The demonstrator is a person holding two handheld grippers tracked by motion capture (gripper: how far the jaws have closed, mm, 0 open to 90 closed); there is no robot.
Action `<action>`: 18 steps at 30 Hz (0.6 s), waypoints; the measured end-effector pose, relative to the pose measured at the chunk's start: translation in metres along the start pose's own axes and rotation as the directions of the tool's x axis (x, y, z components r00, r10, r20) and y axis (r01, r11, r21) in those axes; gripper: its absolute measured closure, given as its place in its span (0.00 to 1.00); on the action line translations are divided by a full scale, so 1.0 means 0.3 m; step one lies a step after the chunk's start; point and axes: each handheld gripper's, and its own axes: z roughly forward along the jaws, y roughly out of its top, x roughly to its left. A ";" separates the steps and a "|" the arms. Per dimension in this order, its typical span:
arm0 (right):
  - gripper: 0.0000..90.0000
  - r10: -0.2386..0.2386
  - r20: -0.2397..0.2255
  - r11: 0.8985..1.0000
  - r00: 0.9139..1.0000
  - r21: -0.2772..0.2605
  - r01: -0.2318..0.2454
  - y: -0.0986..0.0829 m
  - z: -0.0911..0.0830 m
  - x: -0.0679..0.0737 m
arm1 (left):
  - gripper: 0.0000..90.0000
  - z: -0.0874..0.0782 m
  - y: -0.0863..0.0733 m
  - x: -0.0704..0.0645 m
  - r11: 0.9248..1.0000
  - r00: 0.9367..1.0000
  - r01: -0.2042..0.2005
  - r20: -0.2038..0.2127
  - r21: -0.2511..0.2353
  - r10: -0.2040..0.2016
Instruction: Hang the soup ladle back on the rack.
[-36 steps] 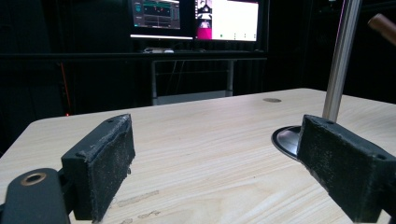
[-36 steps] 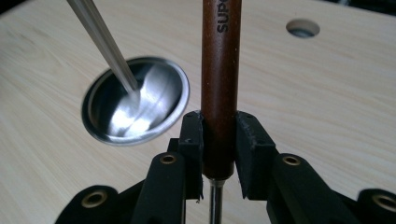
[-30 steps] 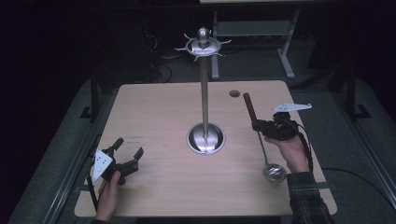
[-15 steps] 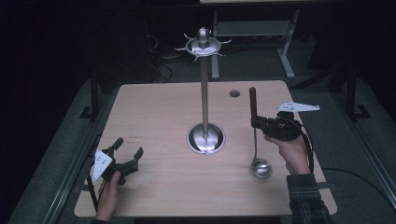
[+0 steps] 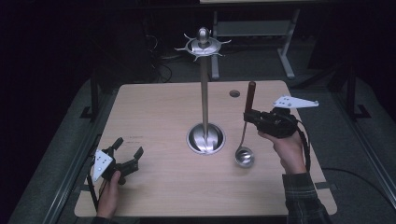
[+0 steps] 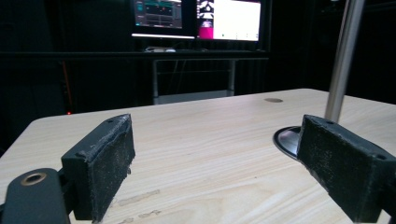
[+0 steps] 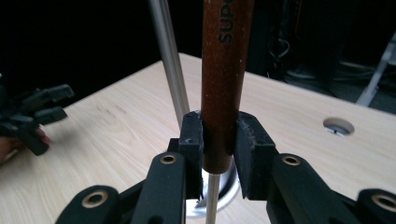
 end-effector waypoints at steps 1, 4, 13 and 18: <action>0.81 -0.001 -0.005 1.000 1.000 -0.011 0.001 0.009 -0.003 0.006 | 0.12 0.001 0.000 0.000 1.000 1.000 0.001 -0.002 -0.002 -0.001; 0.81 -0.021 -0.021 0.999 1.000 -0.027 0.020 0.045 -0.012 0.030 | 0.12 -0.002 -0.001 -0.002 1.000 1.000 0.003 0.008 -0.010 -0.003; 0.81 -0.101 -0.054 0.993 0.993 -0.073 0.097 0.166 -0.028 0.093 | 0.12 -0.005 0.000 -0.001 1.000 1.000 -0.001 0.009 -0.008 0.001; 0.81 -0.137 -0.064 0.987 0.988 -0.088 0.132 0.229 -0.026 0.126 | 0.12 -0.005 0.000 -0.001 1.000 1.000 -0.001 0.009 -0.007 0.001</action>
